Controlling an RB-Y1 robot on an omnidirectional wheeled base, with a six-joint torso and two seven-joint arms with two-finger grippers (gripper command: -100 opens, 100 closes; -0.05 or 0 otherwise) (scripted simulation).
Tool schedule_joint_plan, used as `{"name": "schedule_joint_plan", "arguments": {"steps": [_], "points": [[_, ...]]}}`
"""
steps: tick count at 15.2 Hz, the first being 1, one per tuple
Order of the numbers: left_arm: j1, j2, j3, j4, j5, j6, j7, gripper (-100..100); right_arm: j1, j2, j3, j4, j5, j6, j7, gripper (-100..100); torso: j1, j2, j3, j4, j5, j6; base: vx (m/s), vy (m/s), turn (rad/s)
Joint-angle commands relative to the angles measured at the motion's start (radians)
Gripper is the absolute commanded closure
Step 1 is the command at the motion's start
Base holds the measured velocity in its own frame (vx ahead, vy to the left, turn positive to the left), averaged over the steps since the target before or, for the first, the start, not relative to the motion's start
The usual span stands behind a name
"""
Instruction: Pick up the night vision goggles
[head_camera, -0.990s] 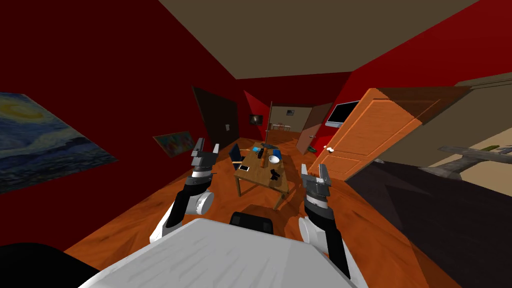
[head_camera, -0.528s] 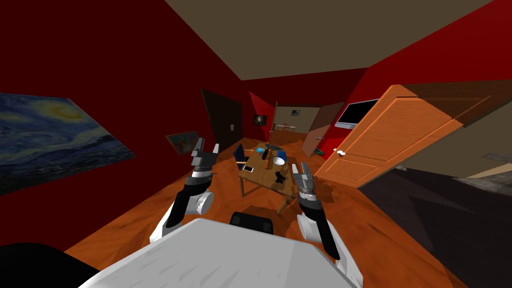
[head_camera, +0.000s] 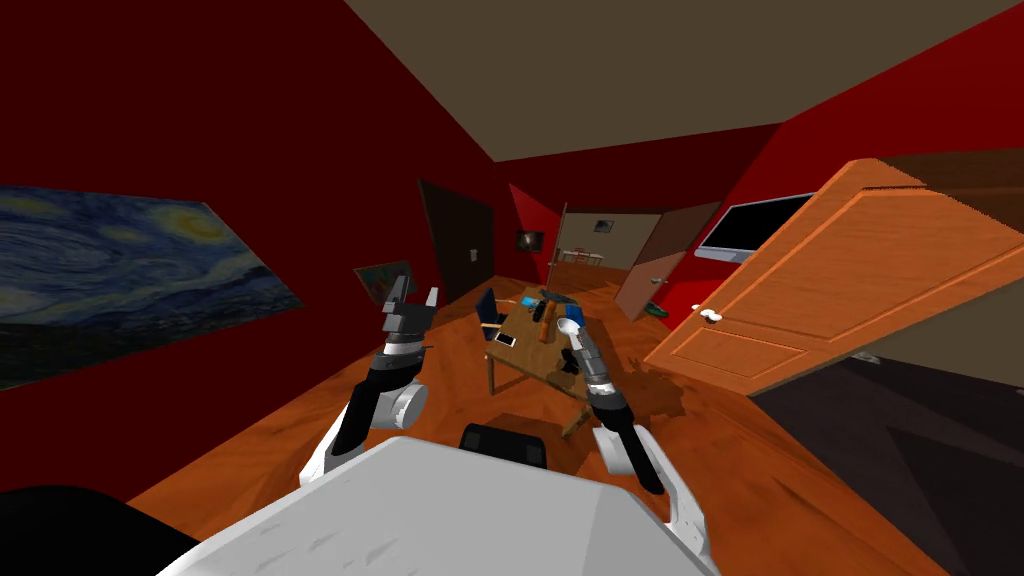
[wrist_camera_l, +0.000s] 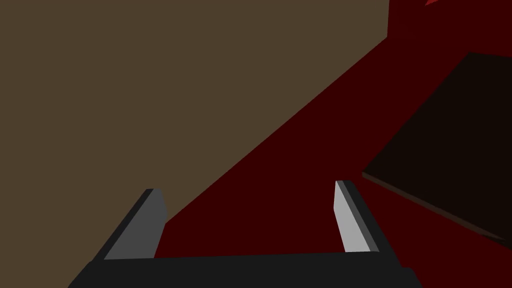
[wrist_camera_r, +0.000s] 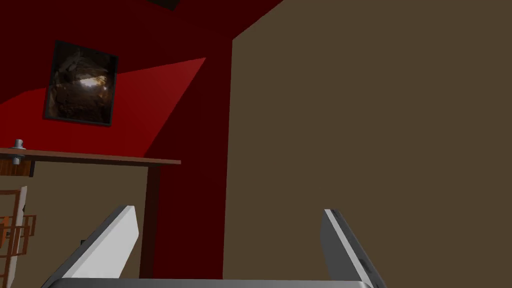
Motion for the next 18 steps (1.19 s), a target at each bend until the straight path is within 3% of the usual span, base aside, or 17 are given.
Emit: {"name": "schedule_joint_plan", "arguments": {"steps": [1, 6, 9, 11, 12, 15, 16, 18], "points": [[0.000, 0.000, 0.000, 0.000, 0.000, 0.000, 0.000, 0, -0.030, -0.036, 0.025, 0.050, 0.038, -0.004, 0.002, -100, 0.000, 0.000, 0.000, 0.000, 0.000, 0.000, 0.016, 0.046, 0.112], [0.000, 0.000, 0.000, 0.000, 0.000, 0.000, 0.000, 0, -0.055, -0.067, 0.046, 0.127, 0.072, -0.004, 0.002, -100, 0.000, 0.000, 0.000, 0.000, 0.000, 0.000, 0.014, 0.037, 0.089], [0.000, 0.000, 0.000, 0.000, 0.000, 0.000, 0.000, 0, -0.107, -0.130, 0.094, 0.206, 0.144, -0.004, 0.003, -100, -0.001, 0.000, 0.000, 0.000, 0.000, 0.000, 0.018, 0.035, 0.152], [0.000, 0.000, 0.000, 0.000, 0.000, 0.000, 0.000, 0, -0.107, -0.130, 0.094, 0.241, 0.144, -0.004, 0.003, -100, 0.000, 0.000, 0.000, 0.000, 0.000, 0.000, 0.021, 0.040, 0.080], [0.000, 0.000, 0.000, 0.000, 0.000, 0.000, 0.000, 0, -0.133, -0.160, 0.119, 0.270, 0.181, -0.004, 0.004, -100, -0.001, 0.000, 0.000, 0.000, 0.000, 0.000, 0.027, 0.043, 0.104], [0.000, 0.000, 0.000, 0.000, 0.000, 0.000, 0.000, 0, -0.133, -0.160, 0.119, 0.301, 0.181, -0.004, 0.004, -100, -0.001, 0.000, 0.000, 0.000, 0.000, 0.000, 0.020, 0.029, 0.058], [0.000, 0.000, 0.000, 0.000, 0.000, 0.000, 0.000, 0, -0.160, -0.190, 0.145, 0.339, 0.219, -0.004, 0.005, -100, -0.002, 0.001, 0.000, 0.000, 0.000, 0.000, 0.013, 0.026, 0.097], [0.000, 0.000, 0.000, 0.000, 0.000, 0.000, 0.000, 0, -0.160, -0.190, 0.145, 0.362, 0.219, -0.004, 0.005, -100, -0.001, 0.001, 0.000, 0.000, 0.000, 0.000, 0.018, 0.024, 0.104]]}}
